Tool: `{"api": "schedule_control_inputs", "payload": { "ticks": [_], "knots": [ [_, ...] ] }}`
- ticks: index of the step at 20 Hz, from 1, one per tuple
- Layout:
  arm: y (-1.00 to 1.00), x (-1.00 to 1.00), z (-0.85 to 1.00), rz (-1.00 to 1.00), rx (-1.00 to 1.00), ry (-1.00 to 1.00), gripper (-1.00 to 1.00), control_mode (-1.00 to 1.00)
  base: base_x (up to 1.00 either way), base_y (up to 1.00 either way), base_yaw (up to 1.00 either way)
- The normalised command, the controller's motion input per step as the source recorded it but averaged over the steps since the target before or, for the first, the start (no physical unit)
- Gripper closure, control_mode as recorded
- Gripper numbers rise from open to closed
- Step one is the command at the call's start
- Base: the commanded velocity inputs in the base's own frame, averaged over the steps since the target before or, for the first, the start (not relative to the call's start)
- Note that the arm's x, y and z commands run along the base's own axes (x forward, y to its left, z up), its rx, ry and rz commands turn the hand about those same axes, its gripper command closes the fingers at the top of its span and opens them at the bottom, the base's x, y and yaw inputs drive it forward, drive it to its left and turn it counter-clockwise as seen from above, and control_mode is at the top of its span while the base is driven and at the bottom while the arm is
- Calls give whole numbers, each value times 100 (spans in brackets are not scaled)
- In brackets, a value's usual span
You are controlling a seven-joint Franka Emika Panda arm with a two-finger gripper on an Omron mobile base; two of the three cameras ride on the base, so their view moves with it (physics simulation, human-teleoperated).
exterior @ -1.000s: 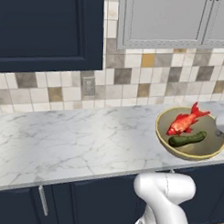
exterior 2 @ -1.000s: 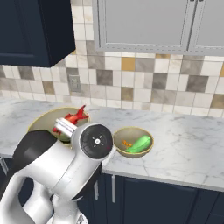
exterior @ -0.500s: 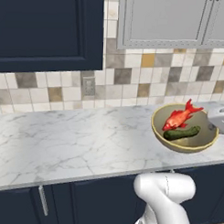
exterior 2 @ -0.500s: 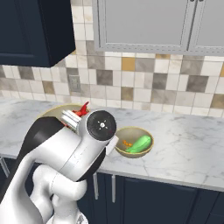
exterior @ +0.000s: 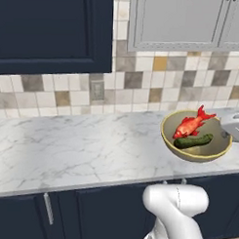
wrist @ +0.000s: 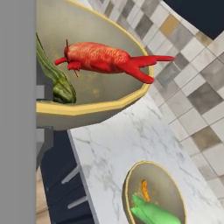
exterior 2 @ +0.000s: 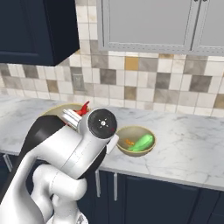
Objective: Place the bowl containing the squash and fish in the microwave. Close the microwave door and press the start button to microwave the meal.
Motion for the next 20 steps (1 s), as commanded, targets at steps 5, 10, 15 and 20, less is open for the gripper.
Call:
{"api": "schedule_control_inputs", "payload": {
  "ticks": [5, 10, 15, 20],
  "knots": [
    [0, 0, 0, 0, 0, 0, 100, 100, -47, -3, -8],
    [0, 0, 0, 0, 0, 0, 100, 100, -38, -8, -72],
    [0, 0, 0, 0, 0, 0, 100, 100, -48, 0, -77],
    [0, 0, 0, 0, 0, 0, 100, 100, -79, 0, -54]
  ]
}}
